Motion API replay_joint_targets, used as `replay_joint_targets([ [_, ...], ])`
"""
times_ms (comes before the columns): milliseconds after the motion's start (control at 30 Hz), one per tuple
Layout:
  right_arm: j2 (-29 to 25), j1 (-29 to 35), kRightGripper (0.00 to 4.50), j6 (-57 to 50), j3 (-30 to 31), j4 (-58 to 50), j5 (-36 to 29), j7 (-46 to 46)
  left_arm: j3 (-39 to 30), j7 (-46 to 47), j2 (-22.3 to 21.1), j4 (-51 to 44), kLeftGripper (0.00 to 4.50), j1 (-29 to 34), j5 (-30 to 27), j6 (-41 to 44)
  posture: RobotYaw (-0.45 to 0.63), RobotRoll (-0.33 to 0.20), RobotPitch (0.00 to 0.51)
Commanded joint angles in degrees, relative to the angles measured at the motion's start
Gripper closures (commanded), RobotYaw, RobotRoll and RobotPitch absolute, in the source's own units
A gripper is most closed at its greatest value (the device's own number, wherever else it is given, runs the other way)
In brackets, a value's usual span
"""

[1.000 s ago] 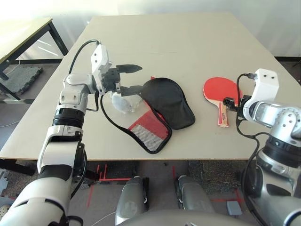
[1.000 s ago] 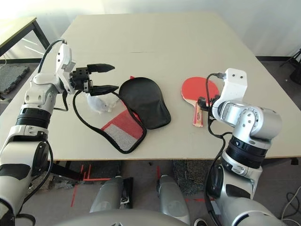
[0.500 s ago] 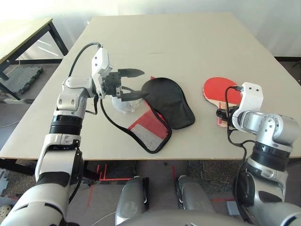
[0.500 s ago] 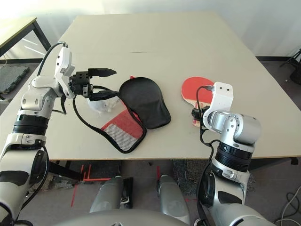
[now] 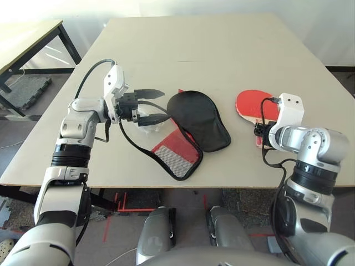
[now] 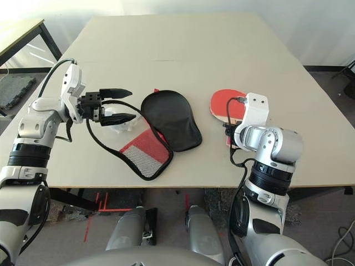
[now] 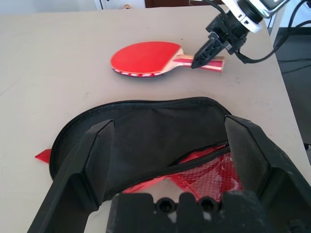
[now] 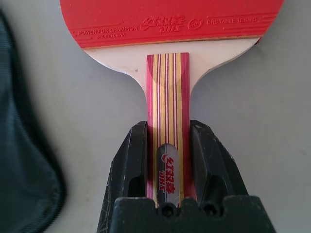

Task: Store the ping-pong paddle in its case and zip it.

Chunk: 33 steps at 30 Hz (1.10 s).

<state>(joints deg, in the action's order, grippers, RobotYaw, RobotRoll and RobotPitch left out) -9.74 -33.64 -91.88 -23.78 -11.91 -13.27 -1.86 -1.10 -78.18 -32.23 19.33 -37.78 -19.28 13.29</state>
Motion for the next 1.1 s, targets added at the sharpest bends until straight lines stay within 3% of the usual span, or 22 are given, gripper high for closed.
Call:
replay_joint_targets([
  [33,-2.6,-1.3,3.38,-0.6,4.2,-3.2,-3.3,3.2,0.3,-0.3,-1.1,-1.5,0.00,0.4,-0.9,0.9,0.02,0.000,0.098],
  [300,-5.4,-3.3,3.38,-0.6,11.6,-4.9,-8.3,6.8,-0.4,0.1,-3.2,-3.8,0.00,1.6,-1.9,2.5,0.05,0.000,0.095],
  [533,-3.8,-6.0,3.38,-0.6,18.2,-3.3,-9.2,7.5,-2.4,2.2,-5.7,-6.8,0.00,4.6,-2.9,3.1,0.11,0.000,0.089],
  [867,0.6,-7.4,3.38,0.0,21.9,0.5,-7.7,8.8,-4.7,6.2,-7.9,-13.3,0.00,10.3,-5.0,5.1,0.18,0.000,0.087],
  [1100,0.8,-5.9,3.38,0.4,22.7,1.3,-6.6,9.1,-5.8,7.9,-9.0,-14.8,0.00,11.5,-5.6,5.8,0.19,0.000,0.087],
])
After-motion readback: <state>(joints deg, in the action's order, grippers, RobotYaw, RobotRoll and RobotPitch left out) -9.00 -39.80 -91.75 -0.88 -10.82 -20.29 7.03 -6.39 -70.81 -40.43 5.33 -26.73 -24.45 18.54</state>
